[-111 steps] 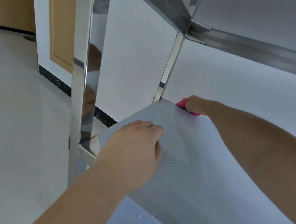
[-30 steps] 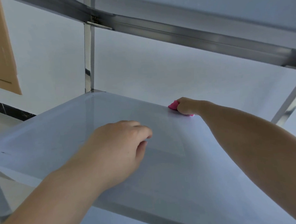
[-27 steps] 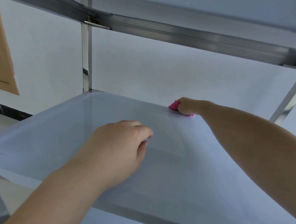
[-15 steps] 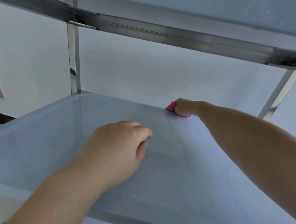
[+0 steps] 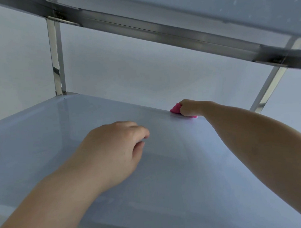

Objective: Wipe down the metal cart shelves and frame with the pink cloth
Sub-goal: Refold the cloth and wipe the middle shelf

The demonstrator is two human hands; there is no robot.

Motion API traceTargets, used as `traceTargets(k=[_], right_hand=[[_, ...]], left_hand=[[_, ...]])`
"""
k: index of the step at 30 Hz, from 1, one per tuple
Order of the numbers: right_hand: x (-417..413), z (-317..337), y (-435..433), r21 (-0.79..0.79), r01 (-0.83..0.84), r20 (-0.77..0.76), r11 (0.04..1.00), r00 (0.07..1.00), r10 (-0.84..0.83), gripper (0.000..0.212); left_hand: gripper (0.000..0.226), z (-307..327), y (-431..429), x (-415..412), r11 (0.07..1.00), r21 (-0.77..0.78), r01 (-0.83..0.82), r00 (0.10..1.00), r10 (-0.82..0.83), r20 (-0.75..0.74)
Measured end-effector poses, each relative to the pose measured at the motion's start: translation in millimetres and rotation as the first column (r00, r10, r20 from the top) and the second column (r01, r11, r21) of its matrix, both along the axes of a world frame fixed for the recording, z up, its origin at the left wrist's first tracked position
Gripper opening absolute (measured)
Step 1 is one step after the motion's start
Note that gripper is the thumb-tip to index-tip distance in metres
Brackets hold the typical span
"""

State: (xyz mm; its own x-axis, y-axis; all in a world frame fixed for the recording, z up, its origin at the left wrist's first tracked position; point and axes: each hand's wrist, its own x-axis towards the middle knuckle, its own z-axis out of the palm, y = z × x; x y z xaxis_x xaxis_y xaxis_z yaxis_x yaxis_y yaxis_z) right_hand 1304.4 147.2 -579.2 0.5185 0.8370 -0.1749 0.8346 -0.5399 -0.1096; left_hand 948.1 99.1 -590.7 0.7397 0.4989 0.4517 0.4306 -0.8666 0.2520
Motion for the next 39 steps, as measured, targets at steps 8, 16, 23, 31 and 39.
traceTargets(k=[8,16,23,31,39], right_hand=[[15,1,-16,0.013,0.046,-0.007,0.999,0.999,-0.046,0.038],[32,2,-34,-0.002,0.082,0.002,0.997,0.997,-0.082,0.038],[50,5,-54,-0.015,0.140,0.021,0.990,0.990,-0.140,0.033],[64,4,-63,0.005,0.206,0.005,0.979,0.979,-0.206,0.032],[69,5,-75,-0.005,0.263,0.025,0.965,0.965,-0.263,0.033]], left_hand=[[0.036,-2,-2,6,0.999,-0.015,0.035,0.999,-0.035,0.016],[0.028,-5,0,9,0.998,-0.002,0.058,0.997,-0.057,0.048],[0.031,-5,-3,15,0.997,-0.003,0.078,0.996,-0.078,0.046],[0.035,-7,-5,18,0.996,-0.009,0.083,0.996,-0.083,0.035],[0.032,-8,-4,23,0.996,-0.005,0.091,0.994,-0.091,0.052]])
